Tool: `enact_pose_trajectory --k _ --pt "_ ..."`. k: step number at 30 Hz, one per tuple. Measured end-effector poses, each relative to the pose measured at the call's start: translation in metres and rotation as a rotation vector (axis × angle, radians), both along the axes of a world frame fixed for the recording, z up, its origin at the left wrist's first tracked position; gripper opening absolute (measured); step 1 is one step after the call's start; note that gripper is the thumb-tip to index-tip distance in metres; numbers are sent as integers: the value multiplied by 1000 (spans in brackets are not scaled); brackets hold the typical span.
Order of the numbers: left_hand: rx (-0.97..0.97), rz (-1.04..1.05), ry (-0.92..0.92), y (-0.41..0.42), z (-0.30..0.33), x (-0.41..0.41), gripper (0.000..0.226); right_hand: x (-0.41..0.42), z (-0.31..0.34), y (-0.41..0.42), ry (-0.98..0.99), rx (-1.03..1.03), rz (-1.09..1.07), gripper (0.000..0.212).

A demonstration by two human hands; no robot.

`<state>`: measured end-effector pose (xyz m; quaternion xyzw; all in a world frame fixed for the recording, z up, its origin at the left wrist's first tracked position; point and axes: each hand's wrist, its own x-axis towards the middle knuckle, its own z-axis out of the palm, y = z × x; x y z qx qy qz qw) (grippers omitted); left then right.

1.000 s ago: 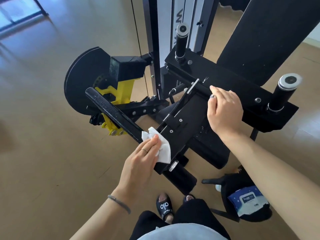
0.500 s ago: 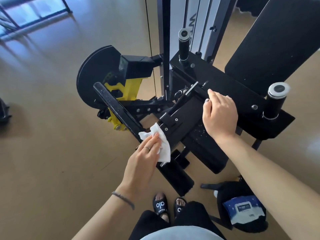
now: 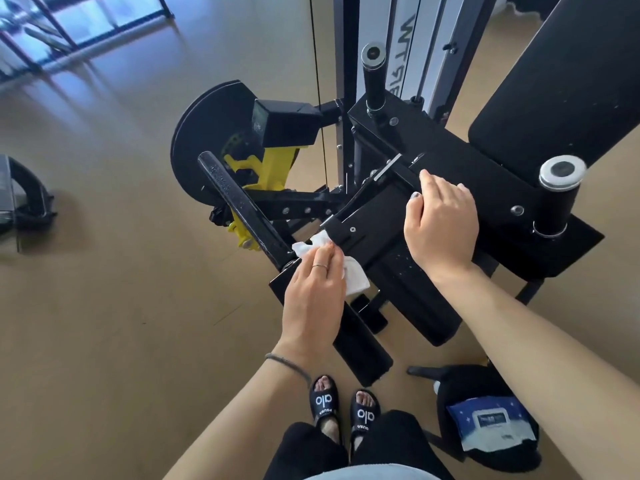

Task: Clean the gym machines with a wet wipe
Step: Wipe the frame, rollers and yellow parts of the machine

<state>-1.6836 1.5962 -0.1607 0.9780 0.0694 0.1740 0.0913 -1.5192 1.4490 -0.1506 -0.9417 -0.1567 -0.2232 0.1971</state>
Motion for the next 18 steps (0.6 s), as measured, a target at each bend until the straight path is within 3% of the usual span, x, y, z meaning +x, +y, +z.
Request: enact_pose_trajectory --k 8,18 --pt "-11 -141 17 11 -10 0 43 0 -1 -3 0 -26 27 49" --pt "-47 -336 25 15 -3 20 60 1 0 -6 -14 -43 62 48"
